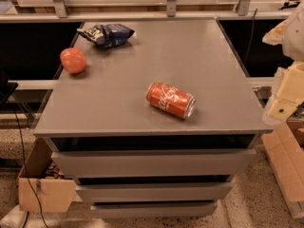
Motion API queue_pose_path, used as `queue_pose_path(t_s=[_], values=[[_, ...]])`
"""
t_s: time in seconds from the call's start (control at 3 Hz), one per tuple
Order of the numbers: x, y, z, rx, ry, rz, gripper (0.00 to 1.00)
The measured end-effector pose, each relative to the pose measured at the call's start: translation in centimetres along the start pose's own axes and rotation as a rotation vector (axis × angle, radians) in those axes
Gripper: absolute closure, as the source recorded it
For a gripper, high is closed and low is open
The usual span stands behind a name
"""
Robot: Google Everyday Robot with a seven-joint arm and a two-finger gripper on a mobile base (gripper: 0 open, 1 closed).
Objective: Place coke can upright
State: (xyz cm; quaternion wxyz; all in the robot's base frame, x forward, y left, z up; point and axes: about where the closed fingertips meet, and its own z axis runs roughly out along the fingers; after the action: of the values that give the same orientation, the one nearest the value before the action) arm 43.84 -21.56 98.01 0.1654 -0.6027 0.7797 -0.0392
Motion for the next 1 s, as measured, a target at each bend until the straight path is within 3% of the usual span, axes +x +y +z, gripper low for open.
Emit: queue_pose_path(t_s=[0.33,0.67,1.0], values=[[0.0,0.0,0.0,0.0,0.0,0.0,0.0],[-1.3,-1.4,0.6,-0.022,0.014,0.001,0.0],[-4.2,-2.6,1.2,-0.05,0.04,0.01,0.0]])
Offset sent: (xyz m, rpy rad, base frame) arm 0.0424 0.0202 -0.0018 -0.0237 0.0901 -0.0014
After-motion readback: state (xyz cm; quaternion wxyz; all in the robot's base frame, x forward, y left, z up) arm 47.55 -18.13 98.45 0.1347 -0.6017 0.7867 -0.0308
